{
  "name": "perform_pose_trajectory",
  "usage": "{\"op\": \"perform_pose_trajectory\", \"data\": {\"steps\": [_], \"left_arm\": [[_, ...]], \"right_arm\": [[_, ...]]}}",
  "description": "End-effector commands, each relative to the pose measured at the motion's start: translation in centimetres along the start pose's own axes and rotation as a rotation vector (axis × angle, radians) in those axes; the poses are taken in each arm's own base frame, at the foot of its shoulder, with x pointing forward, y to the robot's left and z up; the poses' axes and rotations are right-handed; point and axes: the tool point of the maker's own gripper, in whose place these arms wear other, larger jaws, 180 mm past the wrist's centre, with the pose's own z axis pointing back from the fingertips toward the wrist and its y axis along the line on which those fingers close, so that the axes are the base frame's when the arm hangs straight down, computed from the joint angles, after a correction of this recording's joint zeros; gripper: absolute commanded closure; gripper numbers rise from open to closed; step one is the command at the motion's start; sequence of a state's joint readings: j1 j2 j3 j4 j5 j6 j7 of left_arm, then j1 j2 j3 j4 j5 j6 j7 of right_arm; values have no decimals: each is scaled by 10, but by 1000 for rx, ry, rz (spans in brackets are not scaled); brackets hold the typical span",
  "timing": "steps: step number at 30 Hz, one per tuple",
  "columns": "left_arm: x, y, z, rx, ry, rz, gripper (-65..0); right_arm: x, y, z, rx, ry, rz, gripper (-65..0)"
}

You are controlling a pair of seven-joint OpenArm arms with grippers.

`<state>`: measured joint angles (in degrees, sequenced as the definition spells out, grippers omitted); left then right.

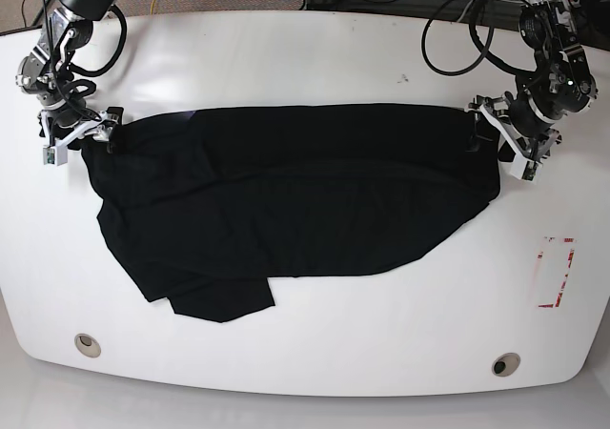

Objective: Layout the t-shirt on the table in an organized manner, then fold the t-shirt properly
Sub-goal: 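Pull the held shirt edge toward the robot base with both grippers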

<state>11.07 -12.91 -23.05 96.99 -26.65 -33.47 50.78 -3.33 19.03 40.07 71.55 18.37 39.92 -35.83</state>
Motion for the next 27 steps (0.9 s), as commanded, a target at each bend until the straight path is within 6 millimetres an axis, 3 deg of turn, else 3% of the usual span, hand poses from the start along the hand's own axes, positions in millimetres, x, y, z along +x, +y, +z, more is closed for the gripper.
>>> {"op": "perform_pose_trajectory", "data": {"steps": [1,13,16,21,27], "left_arm": [[7,4,-1,-2,-30,9,-415],[-34,4,-25,-9,61,23,-415],[-37,1,-27,-17,67,22,-415],[-45,-4,-25,-25,83,18,-360],[-47,-3,-25,-22,93,14,-138]], "right_arm": [[8,-4,3,-7,-12,13,-568],[2,3,-1,6,-8,-4,-566],[2,3,-1,6,-8,-4,-530],[1,3,0,5,-6,-4,-346],[-4,2,1,3,4,-3,-78]]}}
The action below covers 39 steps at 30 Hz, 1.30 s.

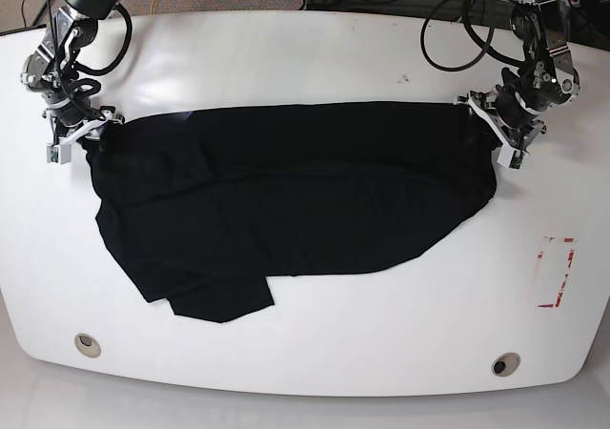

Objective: Layout the t-shirt on the table in an organized manner, then fold the t-shirt properly
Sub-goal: 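Pull the held shirt edge toward the robot base with both grippers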

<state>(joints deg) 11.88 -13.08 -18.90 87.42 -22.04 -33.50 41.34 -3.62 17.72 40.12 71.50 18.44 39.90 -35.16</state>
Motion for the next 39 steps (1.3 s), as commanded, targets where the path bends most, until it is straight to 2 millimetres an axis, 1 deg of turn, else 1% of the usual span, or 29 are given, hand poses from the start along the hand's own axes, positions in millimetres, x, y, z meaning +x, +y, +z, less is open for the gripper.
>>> {"op": "perform_pose_trajectory", "data": {"steps": [1,2,3,4,6,8,12,14,17,20,22,23,25,31,33,39], "left_arm": [[-9,2,2,7,52,-18,-118],[-14,2,3,8,63,-18,-88],[-16,2,4,8,68,-18,-76],[-22,1,5,7,84,-17,-46],[-24,2,8,12,97,-24,-28],[-25,1,11,14,106,-33,-21],[-30,4,24,28,130,-73,-21],[-33,7,32,38,143,-101,-21],[-37,8,39,44,156,-123,-21],[-42,4,45,42,164,-133,-21],[-47,8,53,56,176,-140,-21],[-50,14,62,75,188,-151,-21],[-53,16,68,85,195,-157,-21],[-62,23,78,106,217,-155,-22],[-66,29,85,114,235,-171,-22],[-71,29,90,83,256,-222,-22]], "right_arm": [[0,-6,5,-11,15,17,-57],[-5,-7,6,-14,25,19,-41],[-4,-7,7,-14,23,22,-40],[-4,-7,10,-17,23,33,-46],[-3,-6,14,-21,18,49,-51],[-8,-6,20,-27,34,66,-54],[-17,-5,32,-35,70,97,-54],[-25,2,37,-35,84,104,-54],[-31,9,47,-40,95,135,-54],[-34,17,59,-44,100,176,-54],[-40,21,67,-44,112,191,-54],[-45,25,71,-44,120,198,-54],[-49,29,77,-43,128,207,-54],[-62,41,91,-39,144,223,-54],[-67,44,96,-37,152,225,-54],[-75,47,102,-34,172,231,-54]]}}
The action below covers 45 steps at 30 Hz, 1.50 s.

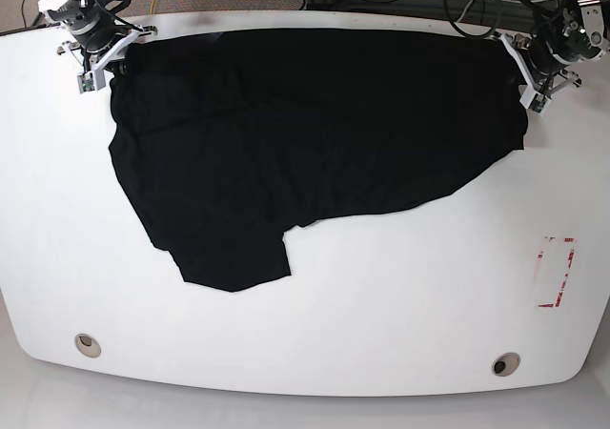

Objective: Layout the t-shirt on the table in an organized manner, then fold the t-shirt properly
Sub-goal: 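Pull the held shirt edge toward the robot base with both grippers, then release the left gripper and move it down the shirt's side edge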

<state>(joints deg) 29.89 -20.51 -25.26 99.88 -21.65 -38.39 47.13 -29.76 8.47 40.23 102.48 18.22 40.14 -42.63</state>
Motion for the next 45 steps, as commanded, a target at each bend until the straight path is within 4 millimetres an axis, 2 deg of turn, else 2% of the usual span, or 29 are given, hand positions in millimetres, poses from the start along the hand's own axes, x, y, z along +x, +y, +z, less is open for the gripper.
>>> {"op": "perform_pose_trajectory", "data": {"steps": [1,10,13,15,16,17,20,24,26,30,34,37,45], "left_arm": [[1,4,5,9,1,-33,-22],[-5,10,10,24,11,-25,-35],[-5,10,11,26,10,-26,-100],[-5,10,11,26,10,-26,-187],[-5,10,11,26,10,-26,-207],[-4,11,11,28,9,-26,-271],[-4,11,12,29,7,-27,-378],[-4,14,13,38,6,-21,-415],[-3,18,15,49,1,-16,-415],[2,23,18,64,-17,-10,-417],[29,37,28,117,-79,-35,-419],[42,49,37,162,-89,-43,-419],[102,92,52,280,-176,-9,-419]], "right_arm": [[8,-5,6,-14,-23,21,-54],[4,-5,7,-14,-15,19,-73],[4,-5,7,-16,-15,18,-154],[3,-5,7,-16,-13,18,-250],[3,-5,7,-16,-13,18,-271],[3,-5,7,-16,-13,18,-341],[3,-5,7,-16,-13,18,-474],[10,-6,10,-21,-29,33,-612],[14,-5,12,-24,-39,45,-642],[27,-3,17,-31,-69,73,-637],[37,-1,20,-36,-93,92,-620],[38,1,19,-30,-95,95,-618],[44,0,16,-28,-109,93,-618]]}}
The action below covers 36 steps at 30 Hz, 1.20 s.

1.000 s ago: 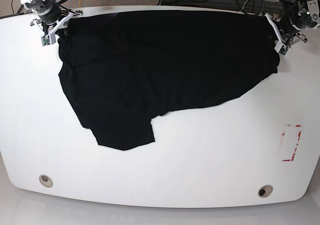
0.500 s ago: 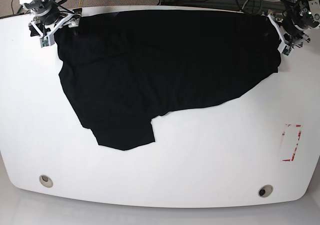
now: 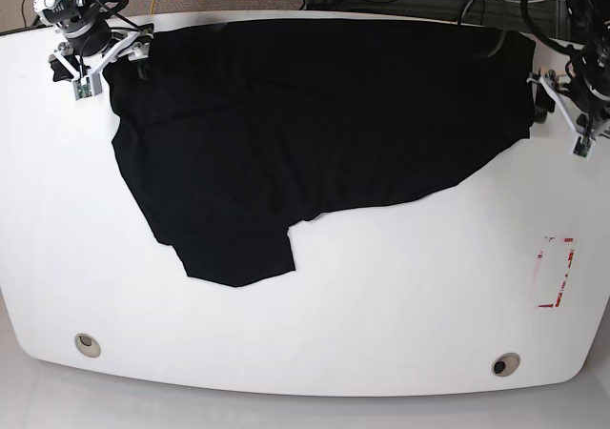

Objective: Layout the t-shirt on the table in an organized manner, then fold the t-shirt properly
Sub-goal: 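Release the left gripper and move it down the shirt's side edge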

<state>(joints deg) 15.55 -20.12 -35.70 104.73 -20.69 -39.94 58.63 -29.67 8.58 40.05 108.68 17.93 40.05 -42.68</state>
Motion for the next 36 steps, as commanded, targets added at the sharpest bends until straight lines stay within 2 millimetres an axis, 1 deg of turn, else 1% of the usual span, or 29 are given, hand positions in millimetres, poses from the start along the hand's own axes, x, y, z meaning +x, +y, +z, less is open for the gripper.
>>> {"op": "perform_pose_trajectory", "data": {"steps": [1,3,7,9,10,12,17,22,26,29,36], "left_arm": [[32,17,2,34,-71,3,-419],[43,24,-2,39,-86,23,-417],[55,31,-15,23,-102,70,-417],[59,28,-26,-6,-97,83,-417],[62,23,-34,-33,-90,88,-417],[61,17,-44,-62,-74,94,-415],[44,0,-63,-130,-5,107,-415],[32,-15,-75,-182,40,108,-417],[24,-21,-80,-202,65,121,-417],[17,-31,-87,-228,81,146,-417],[12,-37,-89,-242,93,157,-415]], "right_arm": [[11,-4,3,-7,-34,16,-618],[11,-4,3,-6,-35,14,-618],[11,-3,3,-6,-35,13,-617],[11,-3,3,-6,-35,13,-617],[11,-3,3,-6,-35,13,-617],[9,-3,3,-6,-32,13,-617],[9,-5,4,-10,-32,11,-617],[9,-5,4,-11,-32,11,-617],[8,-3,3,-8,-32,4,-617],[7,0,2,-5,-35,-13,-617],[7,3,1,-2,-37,-20,-617]]}}
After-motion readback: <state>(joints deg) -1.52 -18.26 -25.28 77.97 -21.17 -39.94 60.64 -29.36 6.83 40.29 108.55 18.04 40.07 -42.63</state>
